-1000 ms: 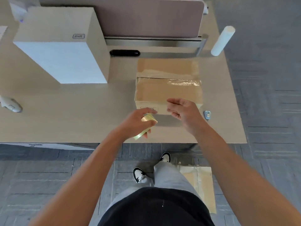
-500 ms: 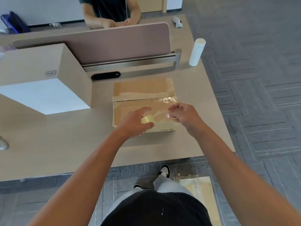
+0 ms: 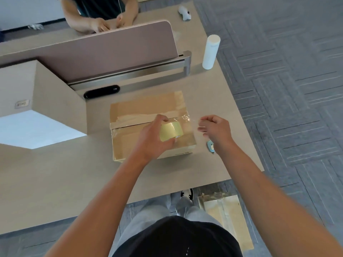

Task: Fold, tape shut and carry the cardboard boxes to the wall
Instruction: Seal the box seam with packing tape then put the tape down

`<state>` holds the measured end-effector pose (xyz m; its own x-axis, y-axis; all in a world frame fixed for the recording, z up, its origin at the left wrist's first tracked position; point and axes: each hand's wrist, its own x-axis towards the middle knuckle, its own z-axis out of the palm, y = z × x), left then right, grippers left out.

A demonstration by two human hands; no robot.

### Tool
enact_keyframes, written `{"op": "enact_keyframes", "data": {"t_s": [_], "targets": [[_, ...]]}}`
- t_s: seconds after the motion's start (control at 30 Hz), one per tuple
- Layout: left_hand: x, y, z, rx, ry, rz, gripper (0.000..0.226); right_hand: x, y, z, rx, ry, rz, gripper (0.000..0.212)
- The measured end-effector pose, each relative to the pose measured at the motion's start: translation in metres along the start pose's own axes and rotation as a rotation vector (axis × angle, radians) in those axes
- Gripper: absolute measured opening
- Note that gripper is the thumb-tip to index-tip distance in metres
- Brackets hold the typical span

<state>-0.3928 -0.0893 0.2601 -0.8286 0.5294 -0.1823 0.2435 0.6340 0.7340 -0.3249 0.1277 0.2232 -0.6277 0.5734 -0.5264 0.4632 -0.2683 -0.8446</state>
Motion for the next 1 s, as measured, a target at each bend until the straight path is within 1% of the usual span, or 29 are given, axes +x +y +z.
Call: {"op": "enact_keyframes", "data": {"t_s": [0.13,0.23,0.3,0.37,0.47,0.53,0.6,0.67,0.83,0.93,1.0], "targets": [[0.018,-0.003,-0.007,0.074,-0.023,0.042,0.048,0.013,0.000,0.005,-0.009,0.066,-0.008,0.009],[0.034,-0.001,-0.020,0.233,-0.040,0.102,0.050,0.023,0.000,0.012,-0.068,0.081,-0.035,0.007],[0.046,0.001,-0.029,0.356,-0.086,0.132,0.052,0.031,0.003,0.018,-0.136,0.105,-0.067,0.005],[0.055,0.003,-0.033,0.417,-0.128,0.118,0.050,0.039,0.006,0.026,-0.199,0.139,-0.105,0.004],[0.066,0.008,-0.034,0.438,-0.140,0.116,0.046,0.048,0.007,0.036,-0.233,0.200,-0.115,0.006],[0.073,0.008,-0.036,0.514,-0.152,0.120,0.050,0.053,0.005,0.036,-0.248,0.262,-0.117,0.008],[0.079,0.005,-0.042,0.585,-0.170,0.083,0.055,0.058,0.003,0.032,-0.284,0.278,-0.136,0.009],[0.081,-0.001,-0.048,0.559,-0.171,0.048,0.054,0.062,0.003,0.030,-0.329,0.249,-0.142,0.009],[0.077,-0.008,-0.050,0.511,-0.164,0.059,0.054,0.068,0.009,0.031,-0.357,0.205,-0.152,0.009],[0.082,-0.013,-0.049,0.530,-0.167,0.058,0.054,0.069,0.014,0.030,-0.316,0.189,-0.113,0.028],[0.084,-0.014,-0.048,0.529,-0.182,0.043,0.053,0.071,0.016,0.031,-0.307,0.185,-0.095,0.033]]}}
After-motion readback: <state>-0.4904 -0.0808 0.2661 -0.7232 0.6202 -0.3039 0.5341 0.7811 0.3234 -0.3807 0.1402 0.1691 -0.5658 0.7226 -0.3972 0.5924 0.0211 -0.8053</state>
